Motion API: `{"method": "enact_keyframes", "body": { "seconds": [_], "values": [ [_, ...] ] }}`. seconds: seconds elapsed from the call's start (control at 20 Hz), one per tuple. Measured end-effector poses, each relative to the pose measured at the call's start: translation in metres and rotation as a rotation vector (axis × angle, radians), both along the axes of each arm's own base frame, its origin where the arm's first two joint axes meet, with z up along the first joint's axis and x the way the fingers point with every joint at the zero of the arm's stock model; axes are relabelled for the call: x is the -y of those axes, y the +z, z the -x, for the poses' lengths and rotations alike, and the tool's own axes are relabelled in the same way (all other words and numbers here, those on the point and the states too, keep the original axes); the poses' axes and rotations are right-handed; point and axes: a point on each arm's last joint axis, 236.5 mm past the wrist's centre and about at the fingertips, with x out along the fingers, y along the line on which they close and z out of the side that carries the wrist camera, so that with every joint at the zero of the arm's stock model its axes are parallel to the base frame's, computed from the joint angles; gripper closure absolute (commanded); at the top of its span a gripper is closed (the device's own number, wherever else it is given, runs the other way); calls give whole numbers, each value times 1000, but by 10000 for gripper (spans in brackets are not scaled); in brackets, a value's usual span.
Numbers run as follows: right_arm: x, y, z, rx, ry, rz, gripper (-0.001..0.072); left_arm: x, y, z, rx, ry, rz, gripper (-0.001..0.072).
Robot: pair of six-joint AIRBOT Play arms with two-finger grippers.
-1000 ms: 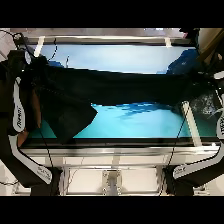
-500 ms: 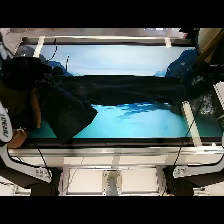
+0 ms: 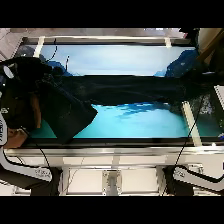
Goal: Fold the clothes and pants, and hang the long-sleeved shirts on hangers.
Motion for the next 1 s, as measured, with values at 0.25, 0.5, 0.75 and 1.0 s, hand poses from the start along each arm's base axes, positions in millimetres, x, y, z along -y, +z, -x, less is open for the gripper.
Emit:
{"method": "enact_keyframes", "body": {
  "seconds": [0.25, 0.5, 0.75, 1.0],
  "values": [
    [-96, 6, 4, 30, 195, -23, 206, -8, -28, -9, 16, -5, 8, 13],
    [-158, 17, 1, 103, 273, -37, 206, -6, -46, -23, 47, -69, 13, 24],
    [-188, 20, 6, 106, 295, -64, 207, 10, -60, -42, 108, -97, 85, 655],
    [-199, 16, 19, 56, 324, -77, 207, 16, -52, -51, 149, -95, 111, 668]
  ]
}}
